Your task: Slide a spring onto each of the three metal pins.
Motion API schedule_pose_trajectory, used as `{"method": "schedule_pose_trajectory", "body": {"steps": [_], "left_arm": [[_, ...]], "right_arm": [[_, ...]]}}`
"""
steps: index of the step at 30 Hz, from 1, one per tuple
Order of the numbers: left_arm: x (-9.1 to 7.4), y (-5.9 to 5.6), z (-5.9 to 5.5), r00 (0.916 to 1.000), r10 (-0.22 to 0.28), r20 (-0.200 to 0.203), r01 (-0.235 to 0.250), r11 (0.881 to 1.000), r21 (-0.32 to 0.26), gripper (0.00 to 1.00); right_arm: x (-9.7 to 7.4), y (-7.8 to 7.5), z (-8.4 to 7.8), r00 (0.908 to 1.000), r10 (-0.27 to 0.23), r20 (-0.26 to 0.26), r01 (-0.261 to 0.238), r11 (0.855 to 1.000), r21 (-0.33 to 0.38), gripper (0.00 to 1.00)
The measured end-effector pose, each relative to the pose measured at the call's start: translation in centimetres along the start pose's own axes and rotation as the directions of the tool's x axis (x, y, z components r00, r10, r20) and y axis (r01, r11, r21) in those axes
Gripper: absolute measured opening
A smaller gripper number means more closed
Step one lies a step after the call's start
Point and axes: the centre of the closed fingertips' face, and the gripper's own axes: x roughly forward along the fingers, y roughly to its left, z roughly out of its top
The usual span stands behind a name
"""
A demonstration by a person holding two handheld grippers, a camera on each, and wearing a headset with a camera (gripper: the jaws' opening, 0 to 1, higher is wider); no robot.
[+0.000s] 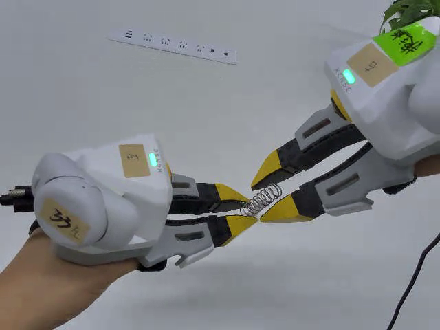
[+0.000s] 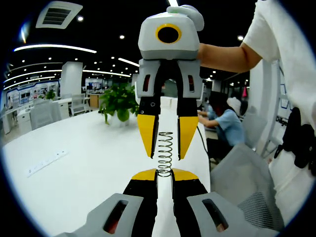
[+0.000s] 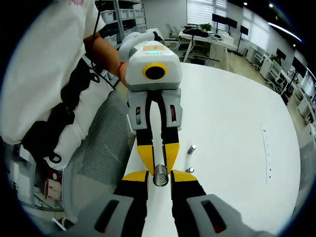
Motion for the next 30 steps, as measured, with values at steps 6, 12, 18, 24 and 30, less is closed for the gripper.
{"method": "schedule_pose_trajectory", "body": {"steps": [6,12,18,24,30], "left_arm": [[0.00,0.08,-0.06,1.0000,-0.004,0.001,0.004,1.000,-0.001,0.10],[-0.04,0.08,-0.03,1.0000,-0.006,0.004,0.006,1.000,0.000,0.10],[-0.04,-0.12,-0.19,0.9999,-0.013,-0.003,0.013,1.000,0.002,0.10],[0.02,-0.08,-0.31,0.9999,-0.014,-0.006,0.014,1.000,0.008,0.10],[0.07,-0.14,-0.37,0.9999,-0.015,-0.004,0.015,1.000,0.000,0.10]], "right_arm": [[-0.13,-0.02,-0.13,0.9998,0.008,-0.020,-0.009,1.000,-0.013,0.15],[-0.27,-0.09,-0.12,0.9997,0.005,-0.025,-0.006,1.000,-0.016,0.12],[-0.14,-0.01,-0.17,0.9995,0.005,-0.033,-0.006,1.000,-0.018,0.12],[-0.12,-0.01,-0.27,0.9994,0.001,-0.036,-0.002,1.000,-0.015,0.12],[0.00,0.12,-0.13,0.9996,0.001,-0.029,-0.001,1.000,-0.004,0.12]]}}
